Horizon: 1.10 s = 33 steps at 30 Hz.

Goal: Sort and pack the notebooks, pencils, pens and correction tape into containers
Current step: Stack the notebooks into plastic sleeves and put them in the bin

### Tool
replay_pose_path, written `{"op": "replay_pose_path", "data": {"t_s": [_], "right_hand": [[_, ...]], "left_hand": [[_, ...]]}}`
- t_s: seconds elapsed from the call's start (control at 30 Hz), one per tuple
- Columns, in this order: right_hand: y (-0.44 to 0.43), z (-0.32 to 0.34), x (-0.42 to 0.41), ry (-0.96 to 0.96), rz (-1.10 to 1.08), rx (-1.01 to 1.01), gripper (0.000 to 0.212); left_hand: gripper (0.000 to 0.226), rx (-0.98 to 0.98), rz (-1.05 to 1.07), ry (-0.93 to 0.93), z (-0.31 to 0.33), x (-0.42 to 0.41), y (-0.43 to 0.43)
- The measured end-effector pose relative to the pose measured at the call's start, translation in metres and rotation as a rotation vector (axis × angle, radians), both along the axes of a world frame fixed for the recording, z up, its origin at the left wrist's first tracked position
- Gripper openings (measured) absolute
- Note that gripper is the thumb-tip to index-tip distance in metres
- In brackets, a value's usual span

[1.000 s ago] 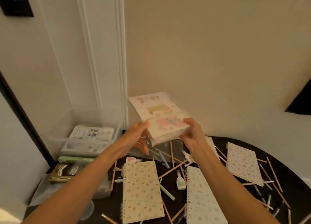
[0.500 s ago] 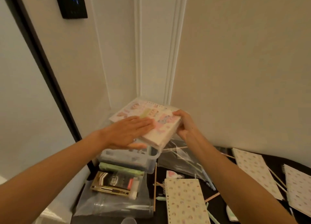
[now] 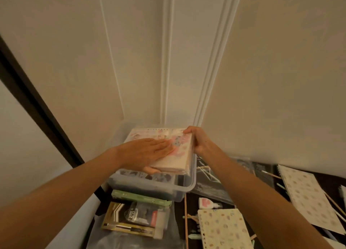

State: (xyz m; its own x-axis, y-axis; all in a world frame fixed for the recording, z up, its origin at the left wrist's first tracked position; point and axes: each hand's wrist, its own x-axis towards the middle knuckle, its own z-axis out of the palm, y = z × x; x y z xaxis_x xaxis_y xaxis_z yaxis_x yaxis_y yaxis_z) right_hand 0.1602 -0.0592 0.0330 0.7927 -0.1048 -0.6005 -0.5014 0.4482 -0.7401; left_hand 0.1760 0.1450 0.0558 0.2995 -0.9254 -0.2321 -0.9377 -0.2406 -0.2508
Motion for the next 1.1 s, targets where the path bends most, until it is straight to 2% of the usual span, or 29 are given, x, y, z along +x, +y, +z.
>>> {"op": "replay_pose_path", "data": {"t_s": [0.1,0.17,0.23,0.33,0.4,0.47,0.53,0.57,0.63,0.7,0.73,0.77,0.87,0.9,0.97,1.03,1.1], "right_hand": [[0.002,-0.006,0.012,0.026,0.024,-0.038,0.029],[0.006,-0.009,0.02,0.043,0.036,-0.066,0.013],[0.011,-0.016,0.025,0.076,0.017,-0.079,0.018],[0.021,-0.031,0.028,0.114,-0.02,-0.075,0.023],[0.025,-0.041,0.029,0.127,-0.045,-0.063,0.018],[0.028,-0.042,0.025,0.148,-0.07,-0.055,0.014],[0.028,-0.05,0.023,0.159,-0.134,-0.03,0.013],[0.03,-0.054,0.024,0.182,-0.165,-0.03,0.014],[0.026,-0.08,0.034,0.239,-0.189,-0.087,0.031],[0.013,-0.122,0.05,0.263,-0.127,-0.133,0.071],[0.01,-0.137,0.056,0.286,-0.091,-0.145,0.081],[0.013,-0.131,0.055,0.305,-0.057,-0.162,0.08],[0.025,-0.11,0.049,0.294,0.024,-0.24,0.044],[0.026,-0.106,0.05,0.293,0.008,-0.264,0.051],[0.025,-0.111,0.052,0.282,0.0,-0.286,0.077],[0.023,-0.123,0.054,0.268,0.027,-0.364,0.075],[0.029,-0.104,0.043,0.247,0.056,-0.536,0.078]], "left_hand": [[0.082,-0.055,-0.012,-0.025,-0.02,0.015,0.002],[0.089,-0.054,0.06,0.0,-0.026,0.017,0.0],[0.094,0.012,0.028,0.002,-0.035,0.02,0.001],[0.105,0.07,0.048,0.156,-0.049,0.026,0.01],[0.097,-0.034,0.038,0.113,-0.046,0.026,0.006],[0.086,-0.029,0.02,0.115,-0.05,0.027,0.003],[0.086,-0.047,-0.056,0.079,-0.065,0.029,-0.002],[0.088,0.035,-0.034,0.083,-0.066,0.027,-0.006],[0.091,0.219,0.019,0.135,-0.081,0.032,-0.01],[0.089,0.258,0.038,0.158,-0.088,0.033,-0.014],[0.086,0.265,0.042,0.161,-0.093,0.033,-0.013],[0.082,0.271,0.049,0.154,-0.096,0.032,-0.013],[0.072,0.315,0.05,0.131,-0.106,0.031,-0.009],[0.071,0.321,0.044,0.125,-0.11,0.033,-0.007],[0.073,0.351,0.036,0.122,-0.111,0.035,-0.006],[0.073,0.365,0.039,0.122,-0.108,0.035,-0.008],[0.067,0.392,0.073,0.147,-0.1,0.03,-0.011]]}}
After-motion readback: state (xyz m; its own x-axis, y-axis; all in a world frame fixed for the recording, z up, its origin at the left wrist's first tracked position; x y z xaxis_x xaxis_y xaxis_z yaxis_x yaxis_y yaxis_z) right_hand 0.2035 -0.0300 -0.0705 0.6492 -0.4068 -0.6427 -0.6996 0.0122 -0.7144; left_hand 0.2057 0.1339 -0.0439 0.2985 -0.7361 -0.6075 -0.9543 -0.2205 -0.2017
